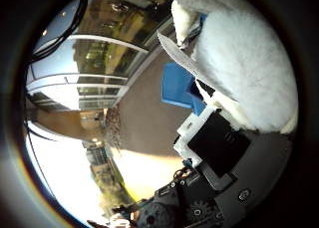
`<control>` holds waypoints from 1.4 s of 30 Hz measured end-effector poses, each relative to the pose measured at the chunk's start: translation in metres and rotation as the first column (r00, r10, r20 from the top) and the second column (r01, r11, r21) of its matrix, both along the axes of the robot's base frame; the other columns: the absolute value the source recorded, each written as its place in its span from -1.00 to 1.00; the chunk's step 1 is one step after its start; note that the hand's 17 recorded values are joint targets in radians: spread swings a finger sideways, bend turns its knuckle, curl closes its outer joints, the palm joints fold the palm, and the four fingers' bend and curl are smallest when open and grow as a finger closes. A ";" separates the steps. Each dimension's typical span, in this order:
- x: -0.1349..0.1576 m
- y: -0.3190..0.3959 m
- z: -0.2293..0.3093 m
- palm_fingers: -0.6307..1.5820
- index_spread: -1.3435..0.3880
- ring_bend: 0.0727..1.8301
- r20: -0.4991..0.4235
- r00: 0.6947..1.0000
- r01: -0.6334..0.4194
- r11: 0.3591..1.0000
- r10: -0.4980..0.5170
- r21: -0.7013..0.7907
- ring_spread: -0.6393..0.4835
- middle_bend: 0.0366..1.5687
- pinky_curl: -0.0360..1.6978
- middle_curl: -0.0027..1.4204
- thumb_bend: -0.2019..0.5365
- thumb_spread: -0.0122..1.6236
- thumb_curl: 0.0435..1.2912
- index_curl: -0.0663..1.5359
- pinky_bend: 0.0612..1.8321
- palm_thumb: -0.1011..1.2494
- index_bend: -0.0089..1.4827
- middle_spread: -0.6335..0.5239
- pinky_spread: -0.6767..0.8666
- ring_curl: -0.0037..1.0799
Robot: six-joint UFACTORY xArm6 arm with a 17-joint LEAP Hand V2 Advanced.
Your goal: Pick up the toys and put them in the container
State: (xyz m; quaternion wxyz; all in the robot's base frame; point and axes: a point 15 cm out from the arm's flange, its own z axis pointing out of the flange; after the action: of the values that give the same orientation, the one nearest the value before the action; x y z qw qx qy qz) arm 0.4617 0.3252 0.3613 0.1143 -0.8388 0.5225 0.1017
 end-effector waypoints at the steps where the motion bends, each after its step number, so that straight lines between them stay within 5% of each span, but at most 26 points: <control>1: 0.008 0.005 -0.007 0.21 -0.83 0.72 0.008 1.000 0.015 1.000 -0.015 0.005 -0.12 0.66 0.03 0.64 -0.51 0.34 0.24 0.25 0.84 0.58 -0.13 -0.37 0.03 0.64; 14: 0.090 0.022 -0.090 0.14 -0.86 0.78 0.096 0.985 0.139 0.989 -0.142 0.045 -0.09 0.71 0.07 0.62 -0.52 0.38 0.19 0.59 0.83 0.43 -0.23 -0.34 0.00 0.60; 17: 0.094 0.021 -0.094 0.24 -0.83 0.64 0.103 0.984 0.142 0.989 -0.146 0.047 0.05 0.59 0.01 0.50 -0.54 0.38 0.15 0.61 0.70 0.36 -0.18 -0.28 0.08 0.44; 18: 0.093 0.021 -0.096 0.23 -0.81 0.57 0.099 0.985 0.136 0.990 -0.140 0.044 0.11 0.53 -0.01 0.46 -0.55 0.38 0.14 0.60 0.67 0.35 -0.19 -0.26 0.10 0.39; 22: 0.086 0.019 -0.102 -0.41 -0.58 0.26 0.081 0.992 0.100 0.995 -0.102 0.027 0.36 -0.13 -0.03 0.15 -0.57 0.36 0.06 0.50 0.60 0.24 -0.49 -0.12 0.24 0.23; 25: 0.081 0.021 -0.103 -0.58 -0.44 -0.05 0.088 0.995 0.036 0.999 -0.038 0.019 0.47 -0.36 -0.16 -0.04 -0.54 0.35 0.02 0.39 0.42 0.22 -0.61 -0.02 0.32 -0.06; 32: 0.069 0.025 -0.091 -0.53 -0.14 -0.40 0.096 0.995 -0.039 0.999 0.037 0.013 0.60 -0.74 -0.34 -0.32 -0.55 0.33 -0.07 0.05 0.16 0.18 -0.83 0.15 0.47 -0.36; 42: 0.045 0.007 -0.048 -0.47 0.01 -0.53 0.069 0.996 -0.060 0.998 0.060 0.008 0.65 -0.83 -0.46 -0.45 -0.53 0.32 -0.14 -0.24 0.00 0.20 -0.77 0.18 0.54 -0.43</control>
State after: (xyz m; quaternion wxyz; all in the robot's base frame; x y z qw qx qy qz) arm 0.5068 0.3323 0.3128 0.1335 -0.8565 0.4924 0.0788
